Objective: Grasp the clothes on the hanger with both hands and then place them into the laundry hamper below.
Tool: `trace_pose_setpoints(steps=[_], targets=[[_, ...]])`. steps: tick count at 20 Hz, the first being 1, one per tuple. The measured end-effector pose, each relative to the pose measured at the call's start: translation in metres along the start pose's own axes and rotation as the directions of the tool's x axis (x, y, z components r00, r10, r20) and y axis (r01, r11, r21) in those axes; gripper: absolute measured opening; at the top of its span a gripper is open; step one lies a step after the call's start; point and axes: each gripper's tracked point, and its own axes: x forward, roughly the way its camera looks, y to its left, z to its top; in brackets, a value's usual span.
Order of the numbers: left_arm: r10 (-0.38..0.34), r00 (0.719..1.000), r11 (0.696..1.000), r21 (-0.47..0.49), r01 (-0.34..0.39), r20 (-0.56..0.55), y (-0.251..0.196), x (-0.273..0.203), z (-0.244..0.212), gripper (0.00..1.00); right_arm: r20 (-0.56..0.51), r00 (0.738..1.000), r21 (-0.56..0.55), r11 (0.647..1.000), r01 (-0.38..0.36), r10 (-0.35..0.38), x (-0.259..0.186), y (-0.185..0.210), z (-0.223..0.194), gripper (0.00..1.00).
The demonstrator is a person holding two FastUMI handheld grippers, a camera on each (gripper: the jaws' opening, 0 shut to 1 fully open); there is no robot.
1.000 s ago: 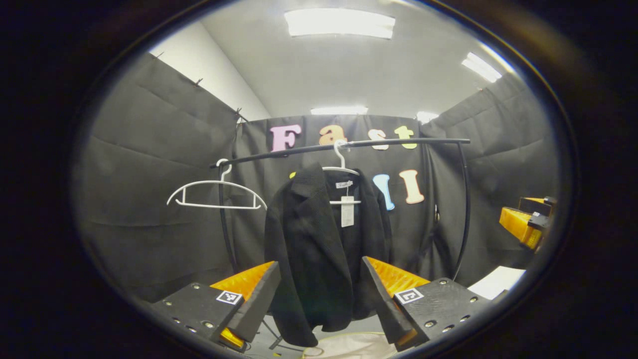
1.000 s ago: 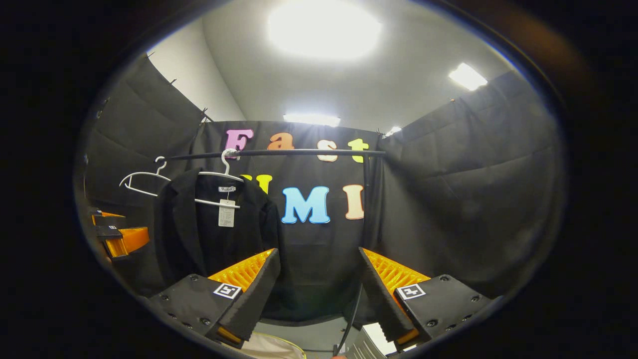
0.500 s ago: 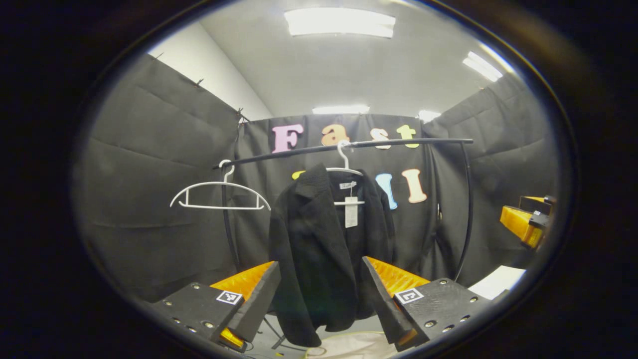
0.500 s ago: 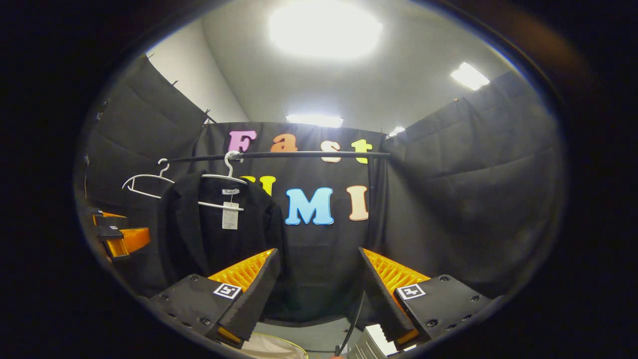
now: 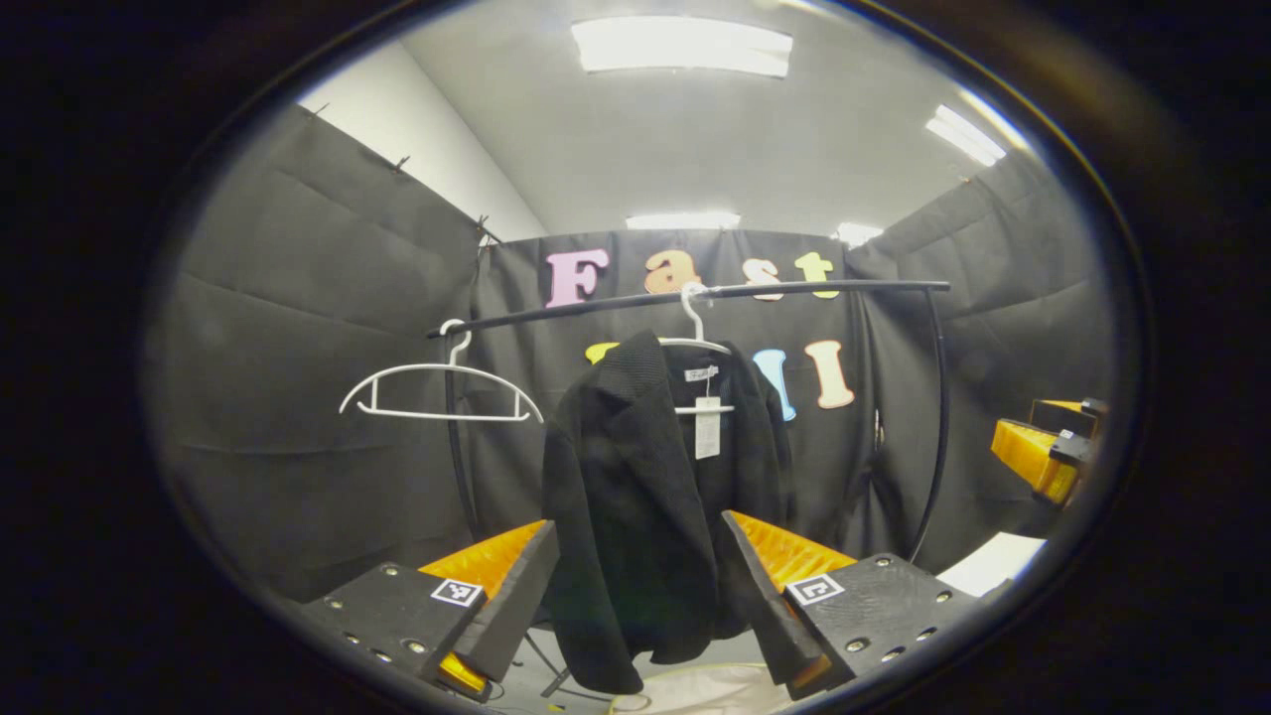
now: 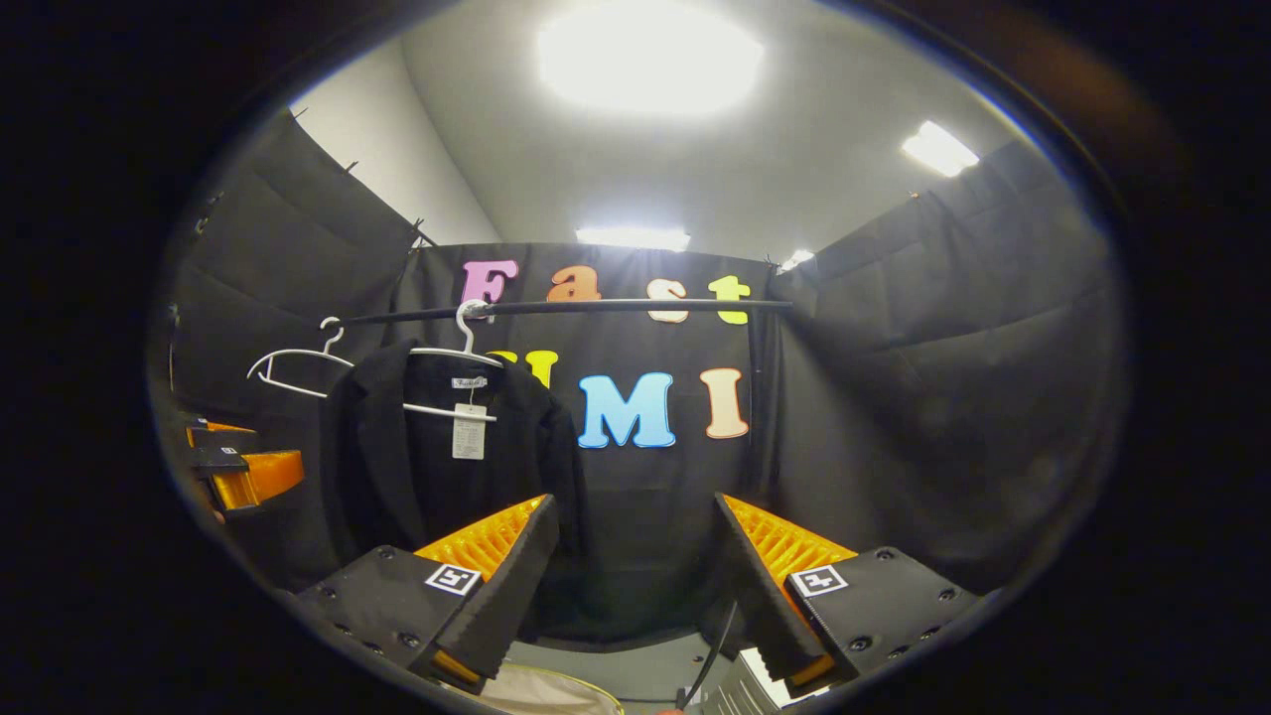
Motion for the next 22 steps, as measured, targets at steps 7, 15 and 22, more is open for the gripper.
trace_pose_setpoints(steps=[7, 15, 22], targets=[[0.003, 0.999, 1.000, -0.007, -0.003, 0.037, 0.014, 0.000, 0.011, 0.95, 0.008, 1.000, 0.051, 0.999, -0.005, 0.004, 0.015, 0.007, 0.002, 0.97], [-0.016, 0.998, 1.000, -0.013, 0.017, 0.060, 0.021, 0.012, 0.018, 0.94, 0.012, 0.999, 0.060, 0.997, -0.049, 0.049, 0.045, 0.038, 0.001, 0.96], [0.056, 0.997, 0.998, -0.029, -0.054, 0.059, 0.005, 0.055, 0.017, 0.94, 0.037, 0.982, 0.059, 0.981, -0.187, 0.185, 0.108, 0.071, -0.006, 0.96]])
